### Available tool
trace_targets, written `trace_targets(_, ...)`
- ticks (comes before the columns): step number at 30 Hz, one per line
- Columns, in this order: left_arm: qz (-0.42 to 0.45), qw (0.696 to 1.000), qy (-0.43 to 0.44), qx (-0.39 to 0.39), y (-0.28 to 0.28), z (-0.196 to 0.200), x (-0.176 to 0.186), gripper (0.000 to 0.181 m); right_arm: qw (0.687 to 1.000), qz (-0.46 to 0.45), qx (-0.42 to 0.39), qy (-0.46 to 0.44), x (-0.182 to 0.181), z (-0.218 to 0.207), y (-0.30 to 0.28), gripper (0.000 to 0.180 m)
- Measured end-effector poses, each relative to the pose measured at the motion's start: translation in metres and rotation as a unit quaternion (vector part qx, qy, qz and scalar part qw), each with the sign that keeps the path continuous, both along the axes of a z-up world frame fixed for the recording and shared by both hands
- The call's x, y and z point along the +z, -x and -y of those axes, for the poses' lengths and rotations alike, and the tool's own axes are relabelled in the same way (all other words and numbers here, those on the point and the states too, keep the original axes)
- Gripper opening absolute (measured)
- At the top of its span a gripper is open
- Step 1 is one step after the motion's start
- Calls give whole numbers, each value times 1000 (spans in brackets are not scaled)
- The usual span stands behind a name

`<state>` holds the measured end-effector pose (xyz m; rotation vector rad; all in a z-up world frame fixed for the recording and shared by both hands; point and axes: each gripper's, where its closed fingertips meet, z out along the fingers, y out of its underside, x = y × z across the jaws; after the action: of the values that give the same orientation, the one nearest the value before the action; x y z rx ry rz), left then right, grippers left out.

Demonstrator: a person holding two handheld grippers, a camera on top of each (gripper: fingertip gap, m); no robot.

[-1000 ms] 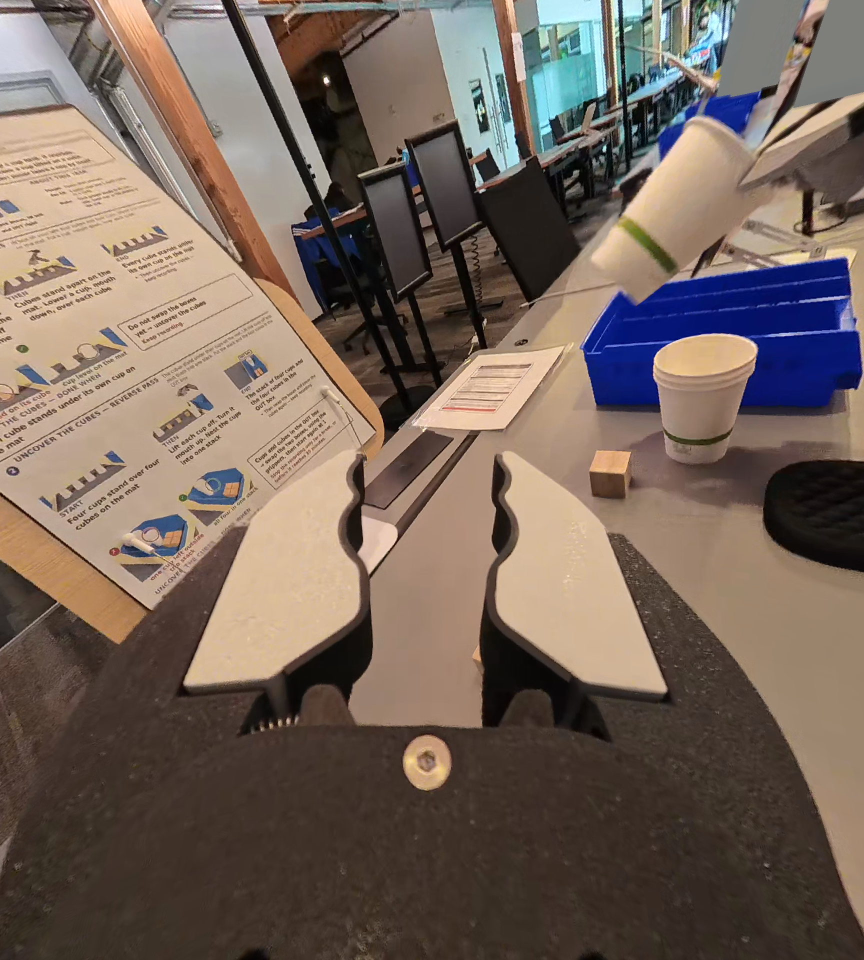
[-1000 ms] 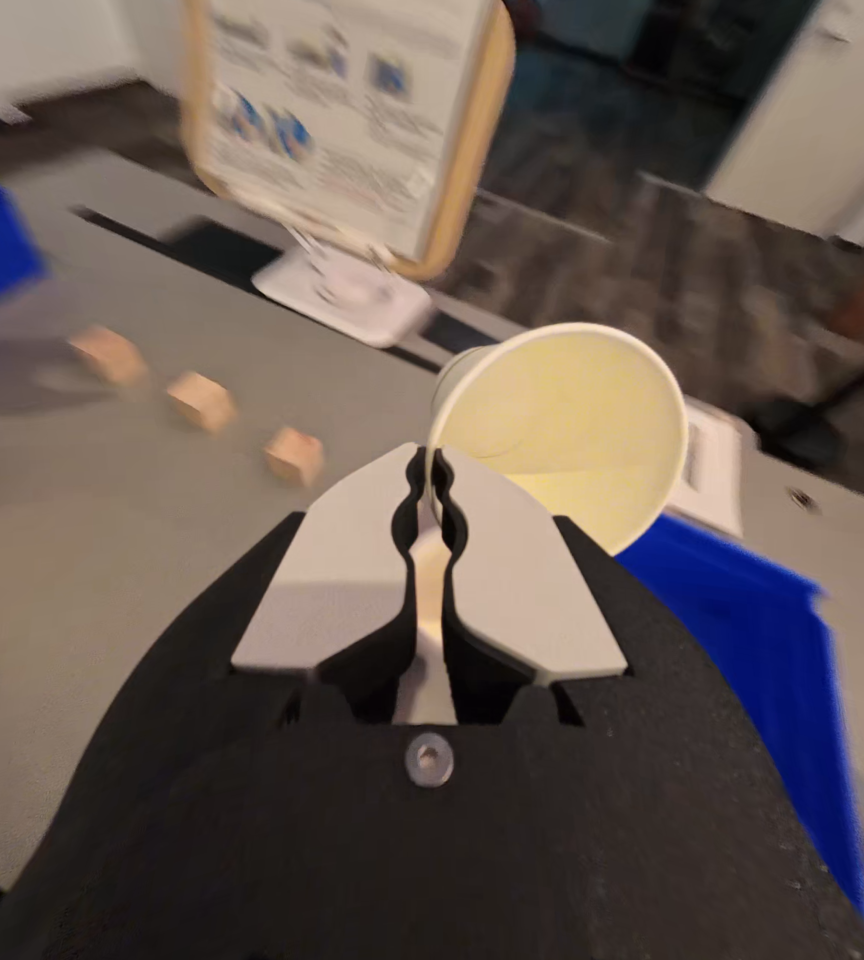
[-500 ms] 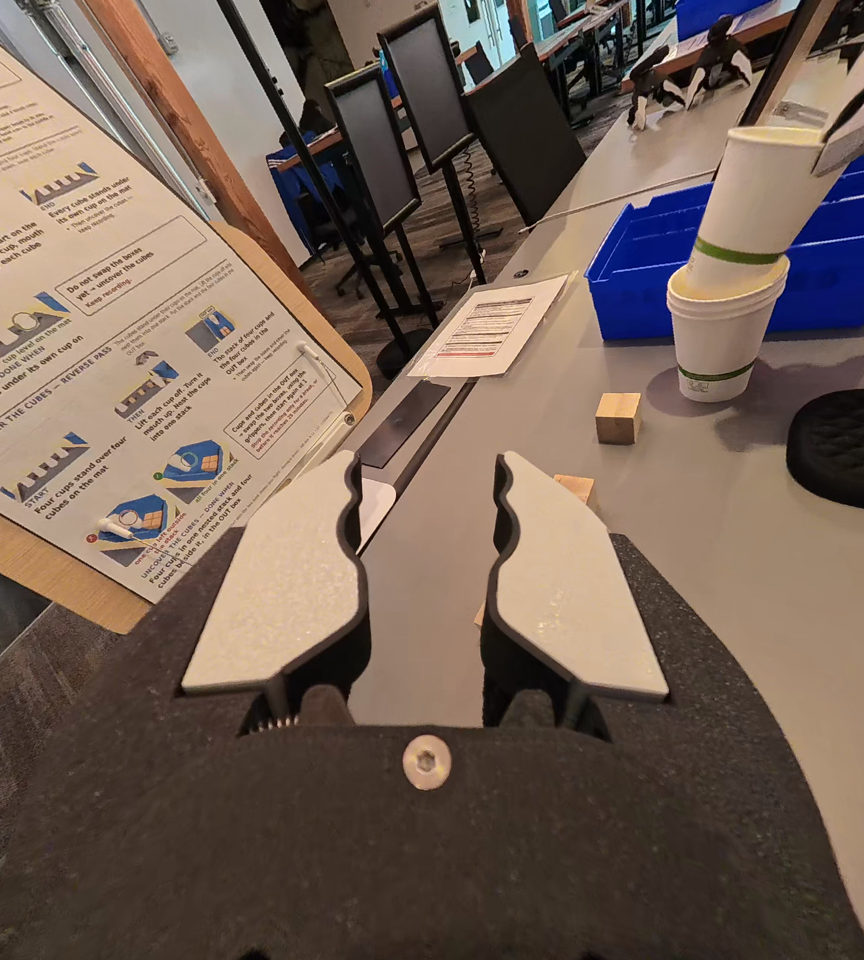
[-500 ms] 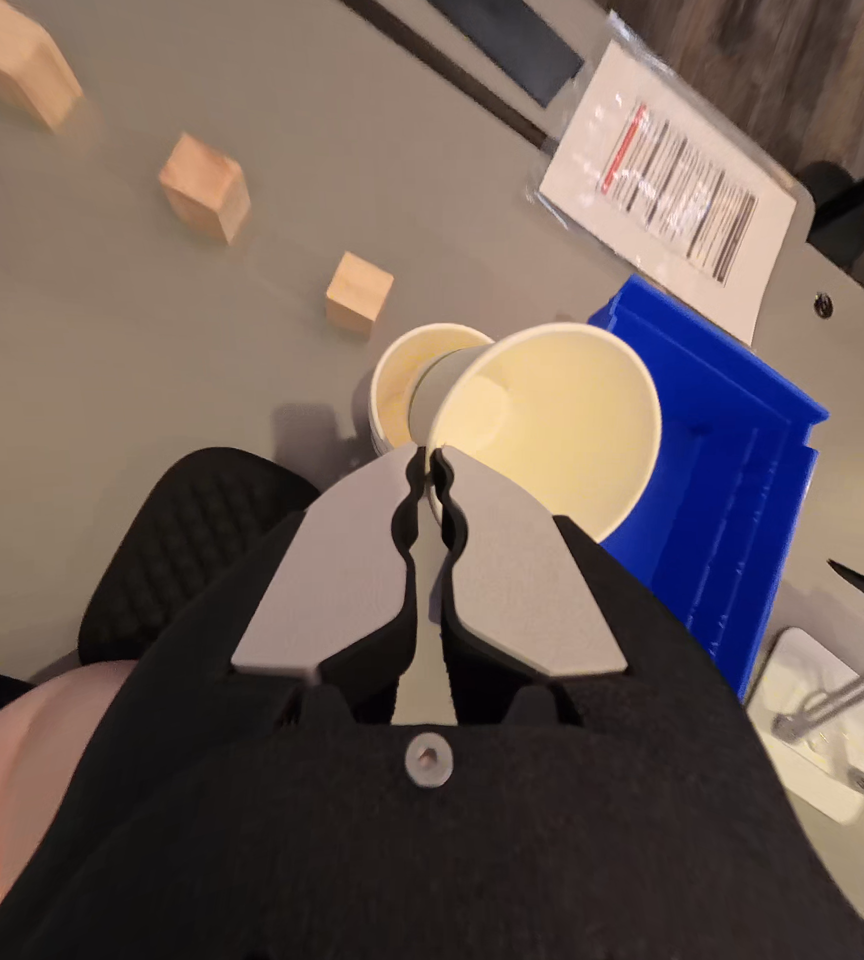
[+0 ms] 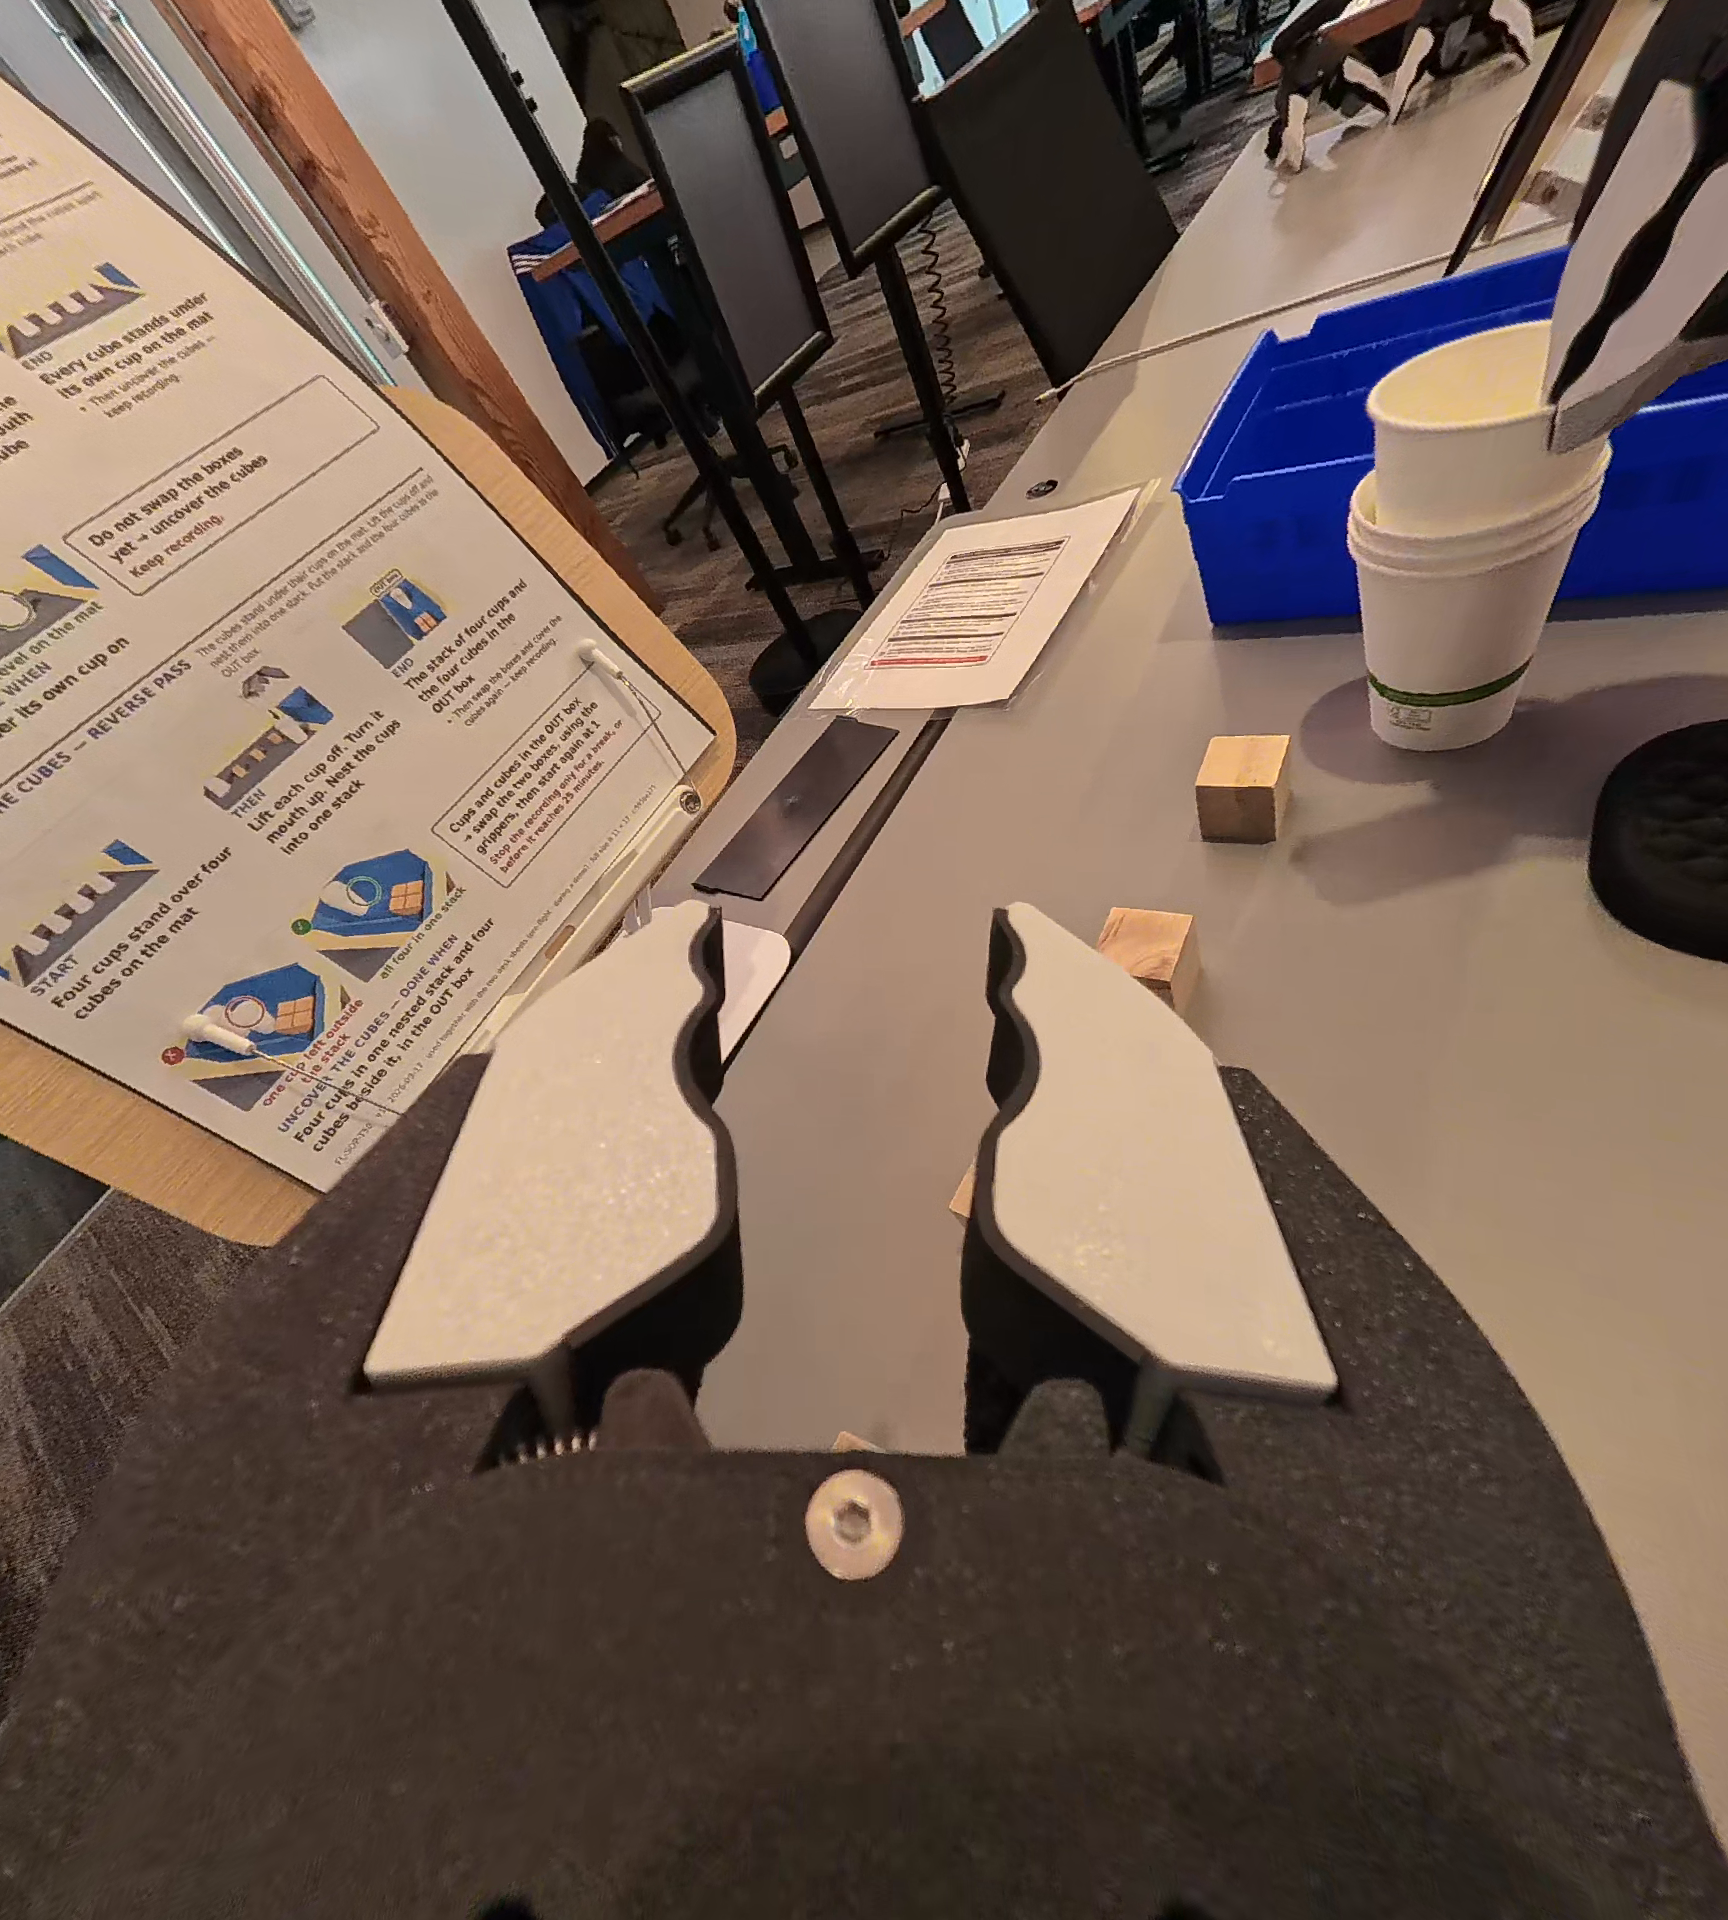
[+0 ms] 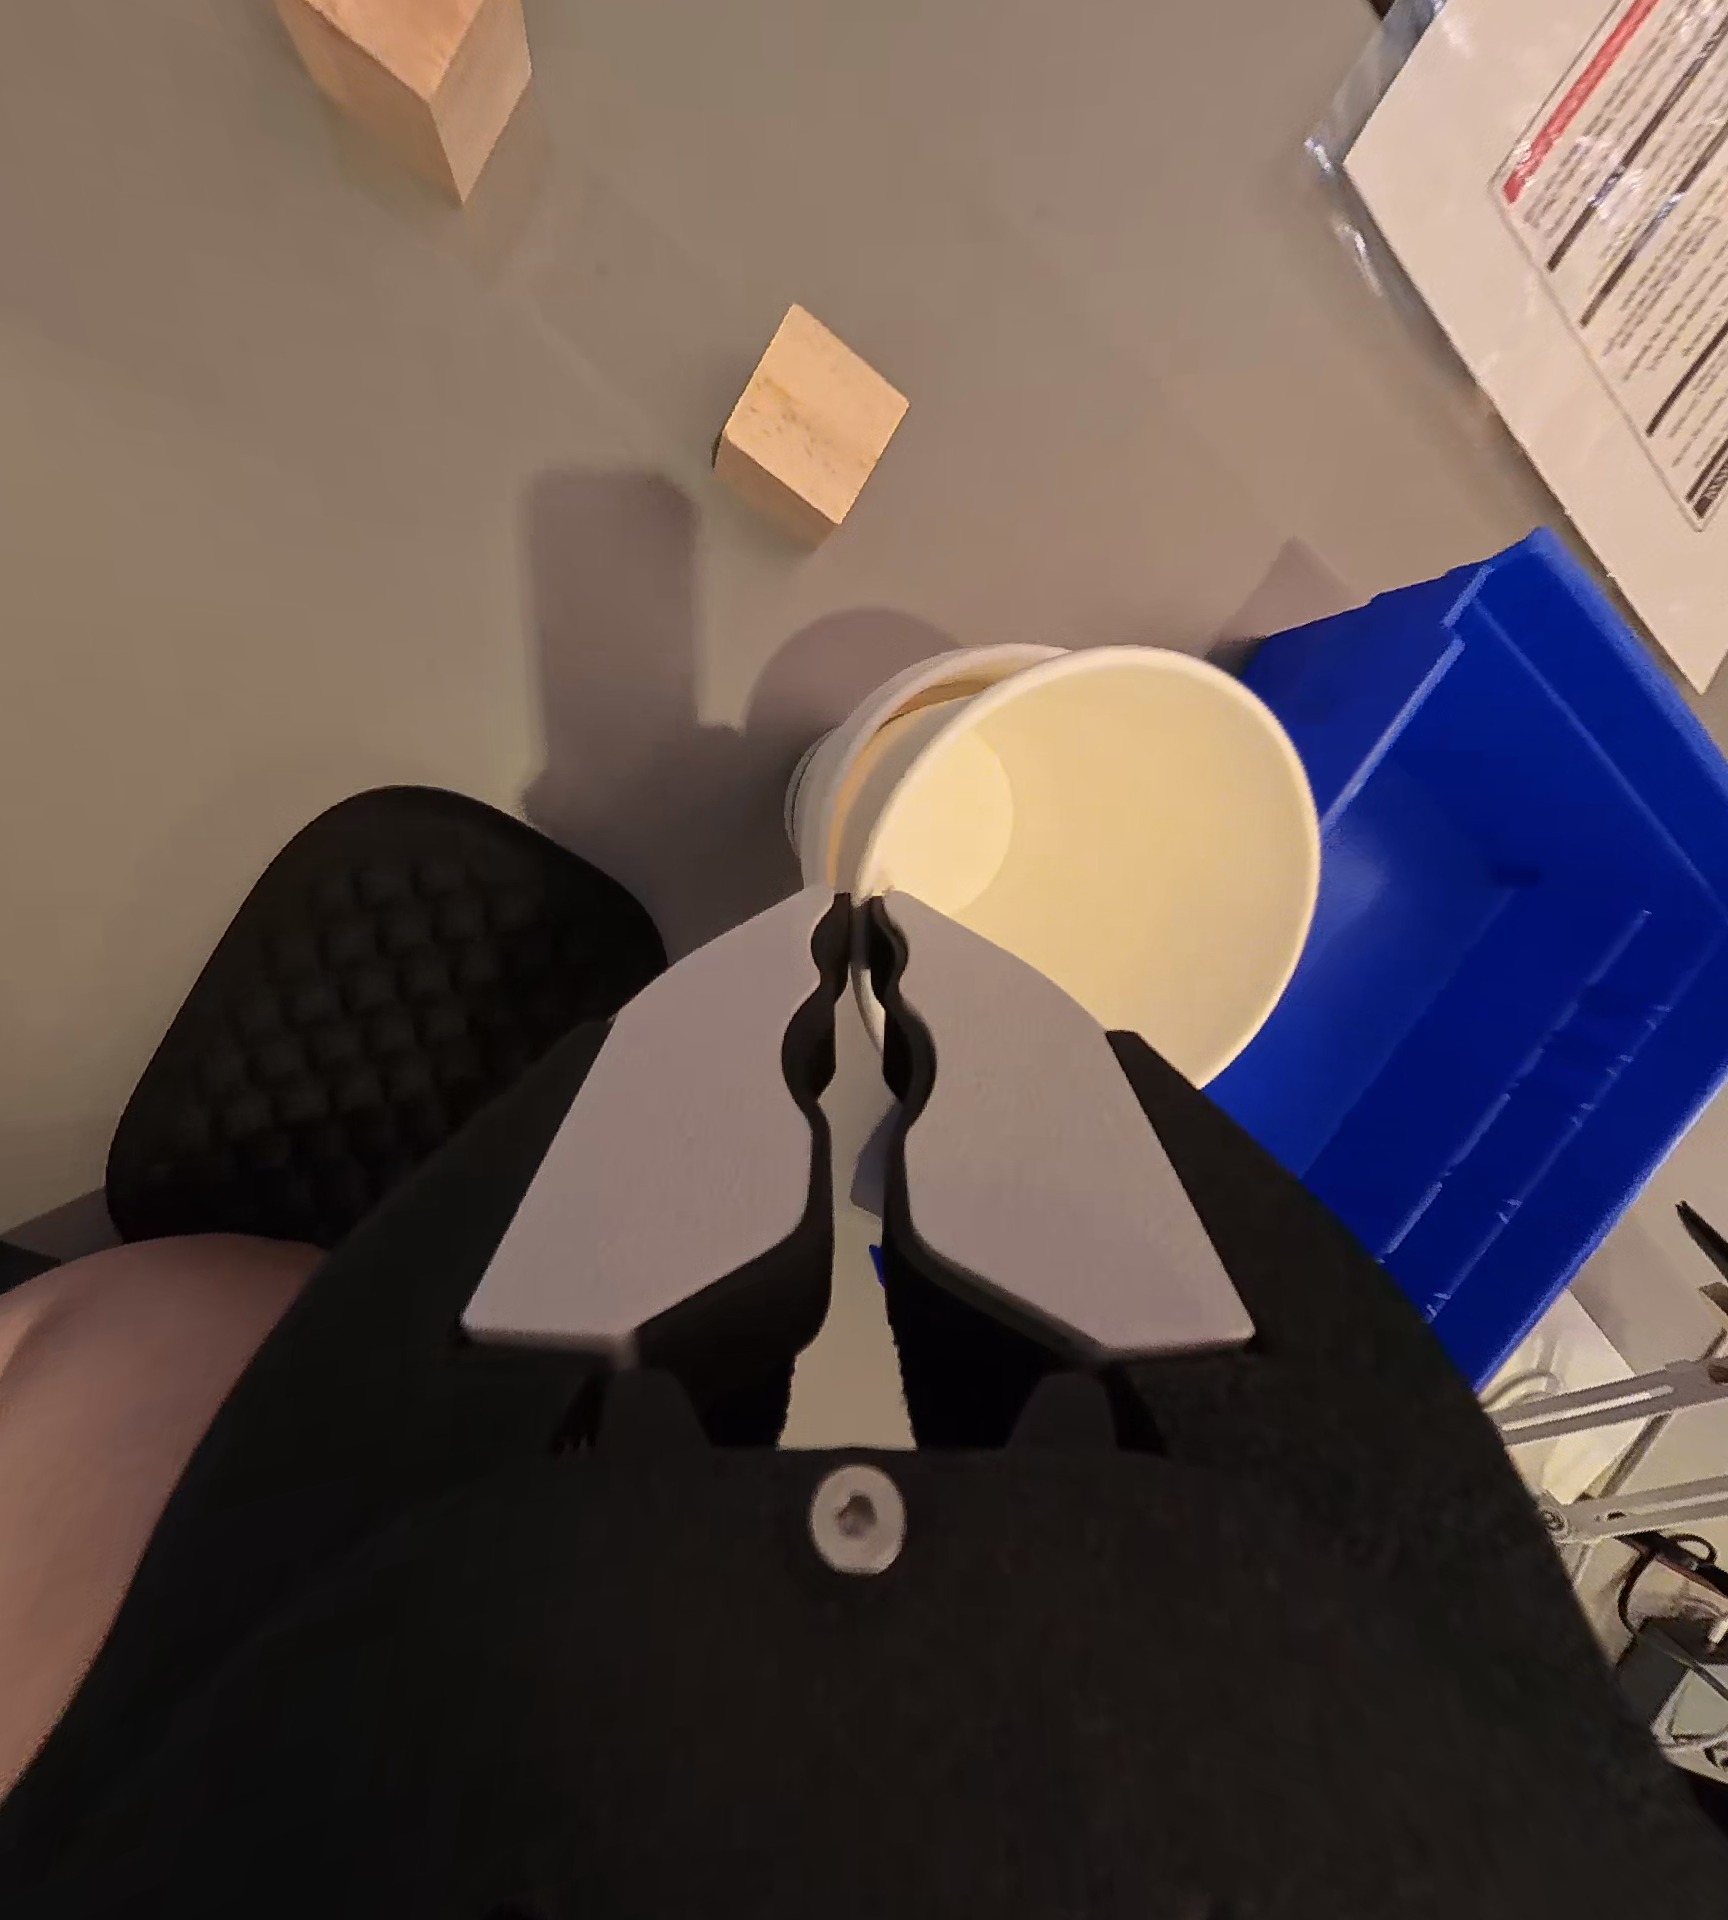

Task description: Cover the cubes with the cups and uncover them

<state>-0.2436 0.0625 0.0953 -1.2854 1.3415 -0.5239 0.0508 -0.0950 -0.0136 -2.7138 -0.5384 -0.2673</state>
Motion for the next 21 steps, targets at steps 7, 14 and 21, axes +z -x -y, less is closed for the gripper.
trace_targets(7, -4, 1000, 8, 0, -1, 0, -2, 49, 999, -25, 15, -36, 8, -9, 10, 23)
trace_targets(14, 6, 1000, 12, -5, 1, 0, 1, 51, 981, 33, 38, -187, 67, 3, 20, 36)
trace_targets(21, 30, 999, 17, -17, 4, 6, 12, 51, 870, 15, -58, -489, 136, 20, 8, 61)
